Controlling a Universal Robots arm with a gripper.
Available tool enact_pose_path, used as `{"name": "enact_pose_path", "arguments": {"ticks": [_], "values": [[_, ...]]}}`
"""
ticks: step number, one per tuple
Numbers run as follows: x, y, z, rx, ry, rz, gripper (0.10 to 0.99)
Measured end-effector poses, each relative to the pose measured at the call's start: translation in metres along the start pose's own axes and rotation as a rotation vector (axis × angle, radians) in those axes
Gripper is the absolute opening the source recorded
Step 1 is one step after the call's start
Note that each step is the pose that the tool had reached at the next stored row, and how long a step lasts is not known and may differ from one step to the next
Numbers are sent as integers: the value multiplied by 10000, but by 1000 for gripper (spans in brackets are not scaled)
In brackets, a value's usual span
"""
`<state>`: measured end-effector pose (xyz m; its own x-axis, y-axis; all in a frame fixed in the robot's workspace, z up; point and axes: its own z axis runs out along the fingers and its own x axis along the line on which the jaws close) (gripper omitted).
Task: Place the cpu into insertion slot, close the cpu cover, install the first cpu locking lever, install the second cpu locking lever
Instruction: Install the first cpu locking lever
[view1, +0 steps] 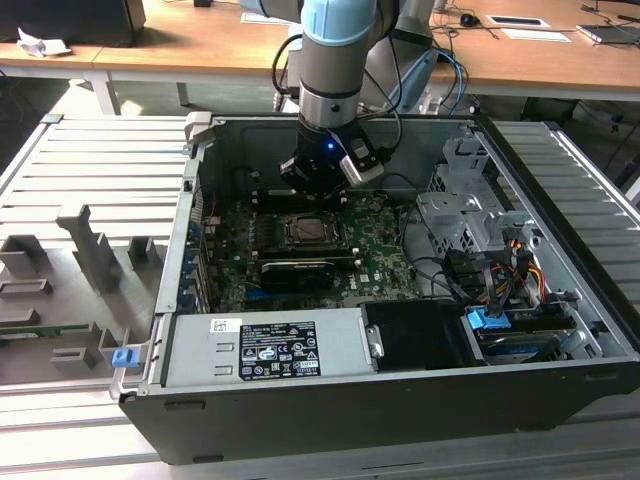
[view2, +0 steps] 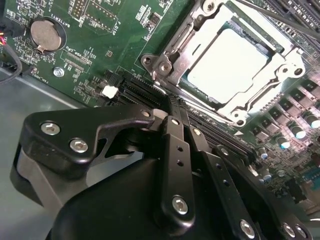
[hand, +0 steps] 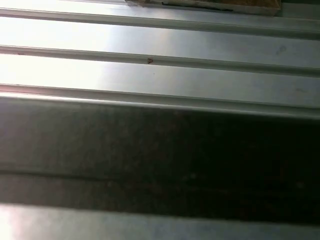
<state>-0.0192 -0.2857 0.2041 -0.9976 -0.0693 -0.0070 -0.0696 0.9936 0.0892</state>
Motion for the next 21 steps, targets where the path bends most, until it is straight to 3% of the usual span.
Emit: {"name": "enact_pose_path", "arguments": {"ticks": [13,21], "values": [[-5,1,-9,10,-2,0,106],[-6,1,20,151,1,-1,106]]}}
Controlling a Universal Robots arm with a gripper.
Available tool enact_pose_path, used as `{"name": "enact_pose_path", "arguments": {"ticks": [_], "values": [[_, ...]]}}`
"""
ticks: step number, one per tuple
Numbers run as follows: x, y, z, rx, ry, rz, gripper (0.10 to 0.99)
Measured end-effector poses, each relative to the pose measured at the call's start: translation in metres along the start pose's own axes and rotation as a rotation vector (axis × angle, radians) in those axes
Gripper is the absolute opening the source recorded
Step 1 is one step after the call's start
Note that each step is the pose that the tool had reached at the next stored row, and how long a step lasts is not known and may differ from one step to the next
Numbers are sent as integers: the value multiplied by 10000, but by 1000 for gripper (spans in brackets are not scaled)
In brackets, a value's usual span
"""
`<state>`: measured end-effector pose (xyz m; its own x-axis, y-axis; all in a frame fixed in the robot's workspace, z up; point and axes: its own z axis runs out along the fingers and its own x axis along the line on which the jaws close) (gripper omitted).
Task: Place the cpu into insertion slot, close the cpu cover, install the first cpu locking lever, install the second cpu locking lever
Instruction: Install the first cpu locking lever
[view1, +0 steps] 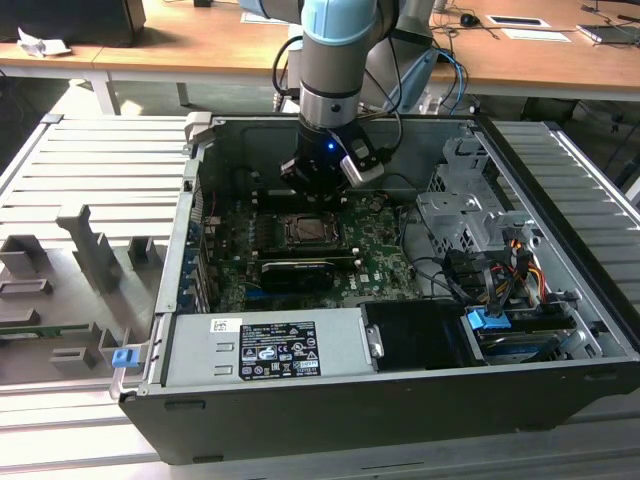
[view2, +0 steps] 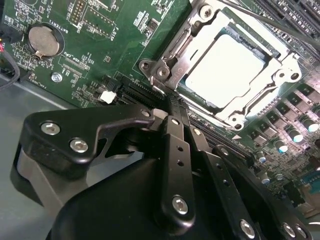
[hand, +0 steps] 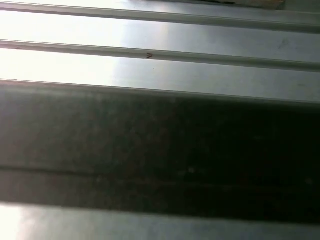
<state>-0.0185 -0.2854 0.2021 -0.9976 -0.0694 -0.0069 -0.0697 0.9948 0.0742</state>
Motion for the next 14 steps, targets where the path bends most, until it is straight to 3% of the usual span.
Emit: {"name": "enact_pose_path", "arguments": {"ticks": [5,8,14], "values": [[1,-3,-5,26,9,2,106],[0,3,-82,27,10,1,106],[2,-23,-89,25,9,1,106]]}}
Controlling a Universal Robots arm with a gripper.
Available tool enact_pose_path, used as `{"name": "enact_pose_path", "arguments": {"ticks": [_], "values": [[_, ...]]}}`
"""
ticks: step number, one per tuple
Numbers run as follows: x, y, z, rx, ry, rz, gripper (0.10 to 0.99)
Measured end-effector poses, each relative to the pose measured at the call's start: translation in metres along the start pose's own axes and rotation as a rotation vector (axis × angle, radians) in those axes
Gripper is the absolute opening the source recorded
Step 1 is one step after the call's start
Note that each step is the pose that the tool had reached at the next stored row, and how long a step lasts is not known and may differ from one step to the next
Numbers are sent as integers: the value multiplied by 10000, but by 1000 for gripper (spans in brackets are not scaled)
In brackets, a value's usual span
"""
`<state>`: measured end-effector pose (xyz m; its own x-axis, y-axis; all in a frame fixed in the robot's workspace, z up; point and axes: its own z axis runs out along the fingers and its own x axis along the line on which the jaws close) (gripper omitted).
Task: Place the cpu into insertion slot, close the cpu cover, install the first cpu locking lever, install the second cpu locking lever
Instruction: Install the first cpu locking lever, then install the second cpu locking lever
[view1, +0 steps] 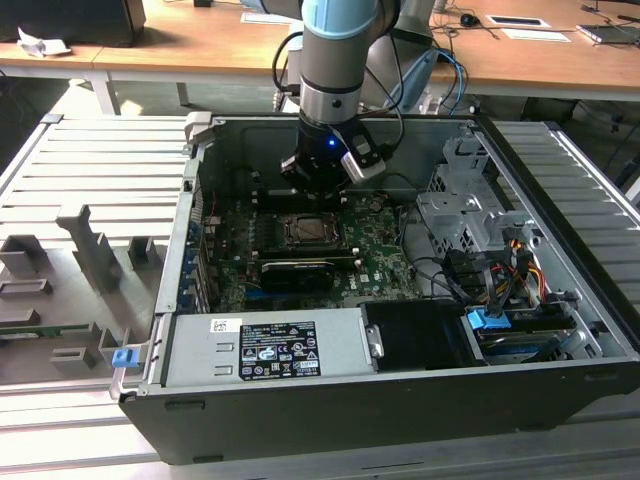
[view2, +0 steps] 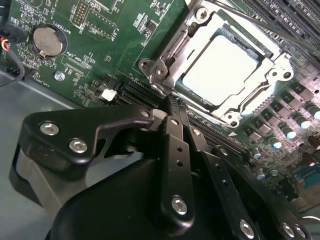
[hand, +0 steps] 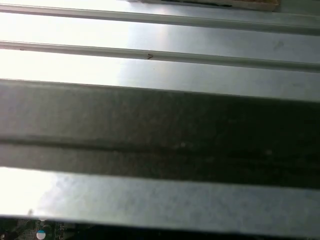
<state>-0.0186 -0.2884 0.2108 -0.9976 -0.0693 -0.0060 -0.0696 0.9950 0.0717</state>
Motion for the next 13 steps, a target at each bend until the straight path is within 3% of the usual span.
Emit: {"name": "enact_pose_path", "arguments": {"ticks": [13], "values": [[5,-73,-23,2,1,0,106]]}}
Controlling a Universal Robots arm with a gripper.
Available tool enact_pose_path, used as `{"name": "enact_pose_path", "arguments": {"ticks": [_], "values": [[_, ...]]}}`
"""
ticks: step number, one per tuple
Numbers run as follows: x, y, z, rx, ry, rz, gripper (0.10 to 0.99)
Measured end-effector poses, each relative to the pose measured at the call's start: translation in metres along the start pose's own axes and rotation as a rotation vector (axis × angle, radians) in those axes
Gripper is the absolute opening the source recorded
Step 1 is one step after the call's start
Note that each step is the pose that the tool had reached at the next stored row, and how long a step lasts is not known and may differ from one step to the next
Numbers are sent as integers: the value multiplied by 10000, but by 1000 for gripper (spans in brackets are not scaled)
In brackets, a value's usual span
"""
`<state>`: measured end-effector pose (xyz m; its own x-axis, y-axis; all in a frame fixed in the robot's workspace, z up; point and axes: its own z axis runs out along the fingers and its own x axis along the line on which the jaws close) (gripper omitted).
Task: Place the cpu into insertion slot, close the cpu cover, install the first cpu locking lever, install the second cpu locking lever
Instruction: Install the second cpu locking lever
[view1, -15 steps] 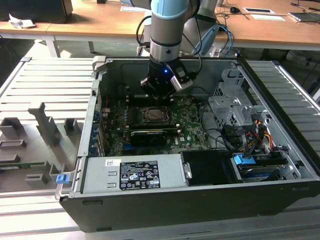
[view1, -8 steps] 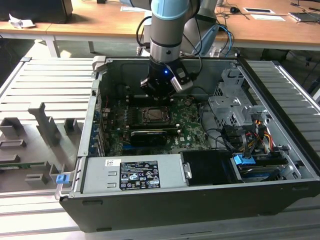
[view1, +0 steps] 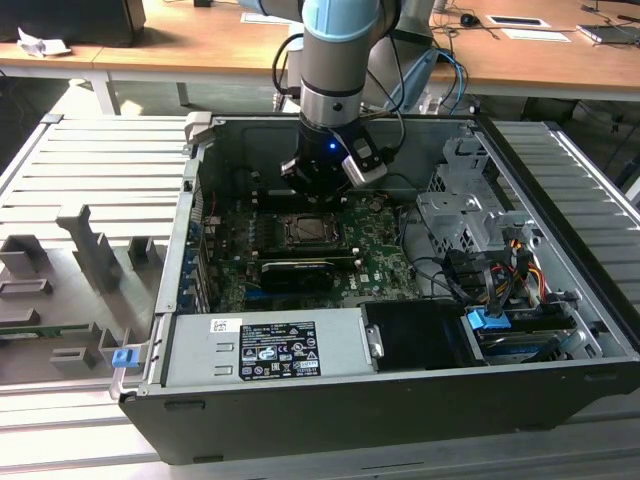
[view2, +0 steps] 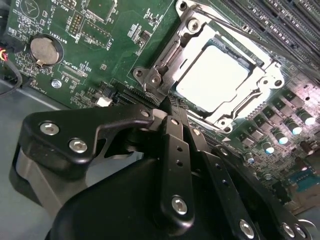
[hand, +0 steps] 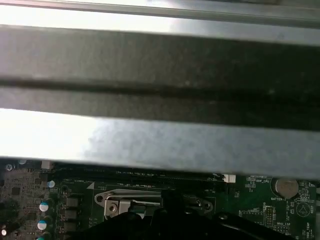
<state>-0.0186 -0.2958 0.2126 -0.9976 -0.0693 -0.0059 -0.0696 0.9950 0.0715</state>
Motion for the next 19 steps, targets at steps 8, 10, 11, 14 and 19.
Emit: {"name": "enact_pose_path", "arguments": {"ticks": [8,10,11,14,19], "values": [[3,-51,-341,-7,-1,1,106],[13,-194,-342,-7,-1,1,106],[18,-258,-338,-6,-1,2,106],[25,-368,-319,-11,-1,3,106],[39,-574,-307,-89,-7,15,106]]}}
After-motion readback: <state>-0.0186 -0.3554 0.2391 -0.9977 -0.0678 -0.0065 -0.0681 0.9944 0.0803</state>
